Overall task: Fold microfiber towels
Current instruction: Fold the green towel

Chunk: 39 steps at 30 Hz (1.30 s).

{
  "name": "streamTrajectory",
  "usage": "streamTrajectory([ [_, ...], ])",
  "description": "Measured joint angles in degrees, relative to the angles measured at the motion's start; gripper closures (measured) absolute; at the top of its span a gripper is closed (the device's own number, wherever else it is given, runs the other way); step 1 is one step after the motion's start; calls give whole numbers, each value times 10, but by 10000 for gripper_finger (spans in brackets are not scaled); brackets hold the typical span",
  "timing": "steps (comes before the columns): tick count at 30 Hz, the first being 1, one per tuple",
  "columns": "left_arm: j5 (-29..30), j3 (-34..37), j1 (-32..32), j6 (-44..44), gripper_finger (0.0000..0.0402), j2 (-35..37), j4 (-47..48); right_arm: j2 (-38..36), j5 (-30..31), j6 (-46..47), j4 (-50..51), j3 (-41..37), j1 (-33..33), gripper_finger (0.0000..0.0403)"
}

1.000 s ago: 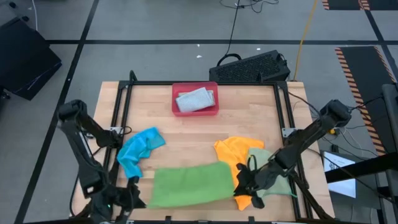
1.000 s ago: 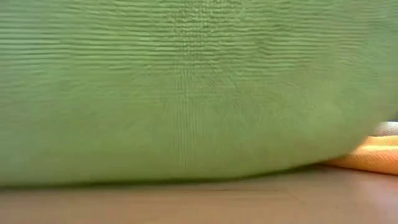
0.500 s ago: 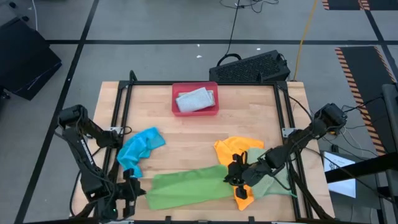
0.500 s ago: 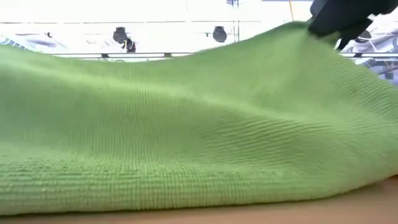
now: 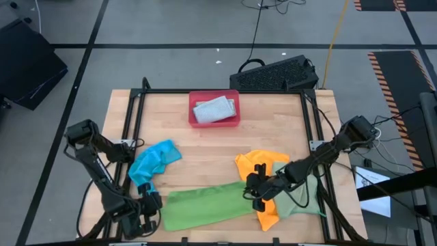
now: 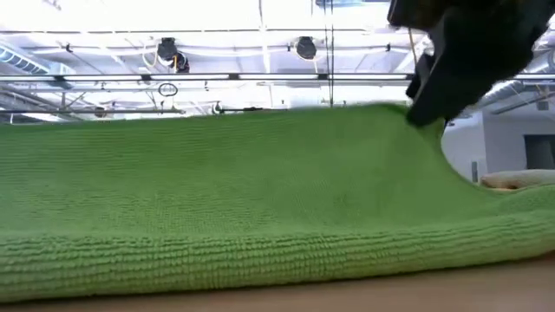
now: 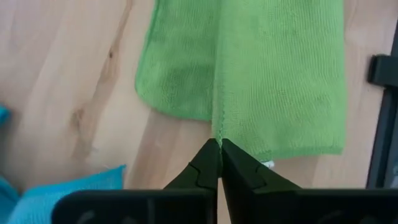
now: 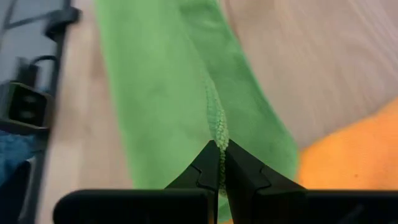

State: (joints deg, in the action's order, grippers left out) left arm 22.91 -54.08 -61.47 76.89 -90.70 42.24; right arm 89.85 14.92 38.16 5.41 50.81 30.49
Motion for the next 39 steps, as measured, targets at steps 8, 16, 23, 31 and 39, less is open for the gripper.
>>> streamTrajectory([
  [8, 1, 0, 28, -39, 383, 0, 6, 1, 0, 15, -6, -22, -15, 394],
  [16, 32, 0, 37, -7, 384, 0, 7, 1, 21, 7, -6, -22, -15, 347],
  [23, 41, 0, 37, -5, 311, 0, 20, -5, 56, 2, -4, -22, -15, 276],
  [31, 64, -31, 34, 14, 232, 1, 91, -11, 63, -8, -46, -23, 1, 269],
  [39, 147, -31, 6, -73, 241, 1, -52, 13, 106, -50, -177, -22, 52, 269],
])
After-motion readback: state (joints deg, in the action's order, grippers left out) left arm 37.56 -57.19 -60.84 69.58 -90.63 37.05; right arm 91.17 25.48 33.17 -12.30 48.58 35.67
